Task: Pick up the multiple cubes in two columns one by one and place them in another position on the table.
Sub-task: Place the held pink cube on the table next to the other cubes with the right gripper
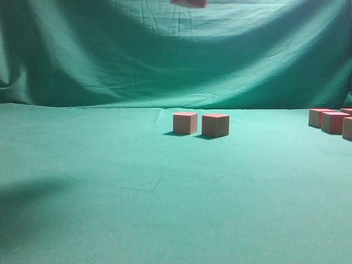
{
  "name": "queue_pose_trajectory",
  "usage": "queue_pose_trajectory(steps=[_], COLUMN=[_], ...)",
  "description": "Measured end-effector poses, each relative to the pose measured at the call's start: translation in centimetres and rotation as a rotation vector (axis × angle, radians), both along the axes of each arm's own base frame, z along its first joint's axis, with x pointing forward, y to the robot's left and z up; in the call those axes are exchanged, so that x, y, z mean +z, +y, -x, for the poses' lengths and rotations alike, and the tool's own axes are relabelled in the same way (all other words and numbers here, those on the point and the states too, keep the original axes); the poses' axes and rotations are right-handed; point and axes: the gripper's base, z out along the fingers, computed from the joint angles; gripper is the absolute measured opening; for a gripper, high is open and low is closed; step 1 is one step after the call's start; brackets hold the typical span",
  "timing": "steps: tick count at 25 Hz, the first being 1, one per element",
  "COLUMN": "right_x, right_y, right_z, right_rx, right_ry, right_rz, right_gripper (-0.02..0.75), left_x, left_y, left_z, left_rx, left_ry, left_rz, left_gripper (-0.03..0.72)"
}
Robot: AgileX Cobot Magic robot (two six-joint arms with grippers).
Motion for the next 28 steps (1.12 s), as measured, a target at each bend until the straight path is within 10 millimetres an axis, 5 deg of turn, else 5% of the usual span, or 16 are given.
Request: queue_pose_trajectory(steps=[4, 11, 18, 28], right_x=[-1.0, -6.1, -11.3, -13.2], right_y=[3.6, 8.0, 8.8, 8.8], right_z=[-2.1, -5.9, -7.5, -8.3], right_rx=[-0.063, -0.188, -0.296, -0.407], right_ry=[0.018, 0.051, 0.075, 0.053], right_rz=[-0.031, -0.043, 0.038, 0.063], right_gripper=[0.267, 0.267, 0.267, 0.267], left_x=[0.0, 0.0, 0.0, 0.0], left_y=[0.0, 0.0, 0.0, 0.0], left_z=[0.0, 0.0, 0.0, 0.0], left_rx=[0.000, 0.000, 0.000, 0.000], left_ry=[0.000, 0.000, 0.000, 0.000], left_rz=[0.000, 0.000, 0.000, 0.000], left_gripper=[0.000, 0.000, 0.000, 0.000])
